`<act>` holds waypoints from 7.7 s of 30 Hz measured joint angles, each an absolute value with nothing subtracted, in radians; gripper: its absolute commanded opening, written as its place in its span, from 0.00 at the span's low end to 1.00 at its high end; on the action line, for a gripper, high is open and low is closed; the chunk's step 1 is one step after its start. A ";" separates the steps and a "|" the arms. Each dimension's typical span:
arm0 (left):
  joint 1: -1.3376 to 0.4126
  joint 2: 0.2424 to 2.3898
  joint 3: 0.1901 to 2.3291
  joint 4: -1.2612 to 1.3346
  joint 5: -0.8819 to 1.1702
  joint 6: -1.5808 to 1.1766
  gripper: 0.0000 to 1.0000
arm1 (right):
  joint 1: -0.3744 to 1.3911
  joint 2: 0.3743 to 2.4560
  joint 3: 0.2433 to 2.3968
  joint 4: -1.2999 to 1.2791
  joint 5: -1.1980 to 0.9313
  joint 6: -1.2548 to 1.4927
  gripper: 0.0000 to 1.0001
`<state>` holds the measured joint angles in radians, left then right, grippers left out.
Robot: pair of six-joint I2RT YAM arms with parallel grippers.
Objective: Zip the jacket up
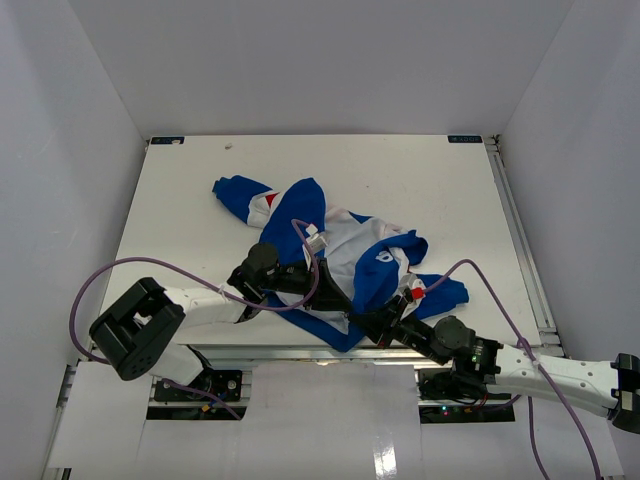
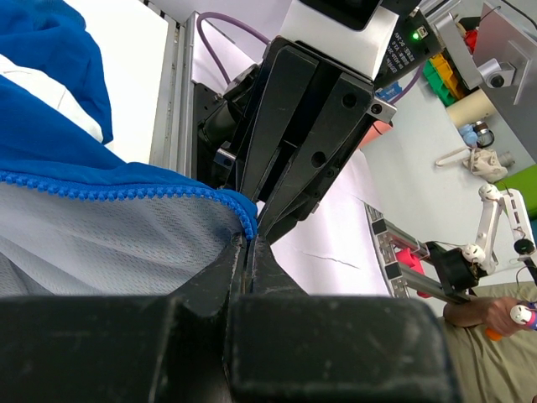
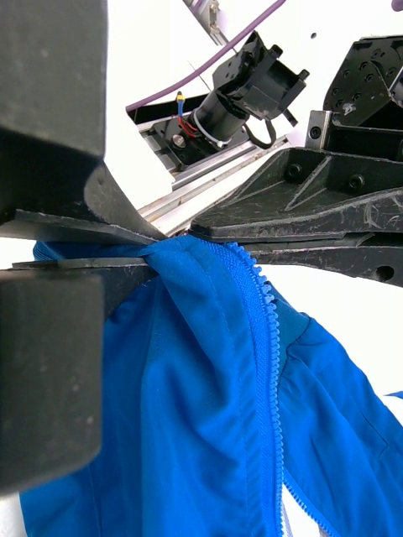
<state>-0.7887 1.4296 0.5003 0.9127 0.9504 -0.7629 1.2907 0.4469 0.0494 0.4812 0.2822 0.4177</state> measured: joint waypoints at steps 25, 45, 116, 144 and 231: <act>-0.786 1.142 0.666 0.144 0.249 -0.495 0.57 | 1.290 0.291 0.049 0.432 0.291 0.410 0.08; -0.776 1.588 0.853 -0.177 -0.191 -0.411 0.45 | 1.290 0.219 0.049 0.362 0.293 0.423 0.08; -0.741 1.157 0.628 0.133 0.284 -0.366 0.00 | 1.290 0.474 0.048 0.495 0.385 0.381 0.08; -0.738 1.001 0.307 0.841 0.674 -0.452 0.00 | 1.250 0.518 0.048 0.737 0.149 0.225 0.08; -0.736 1.035 0.242 1.145 0.906 -0.506 0.00 | 1.224 0.661 0.056 0.918 -0.056 0.254 0.08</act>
<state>-0.7357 1.0352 0.2417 1.1450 0.9061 -0.5056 1.2240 0.6611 0.0562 0.9176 -0.0559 0.2543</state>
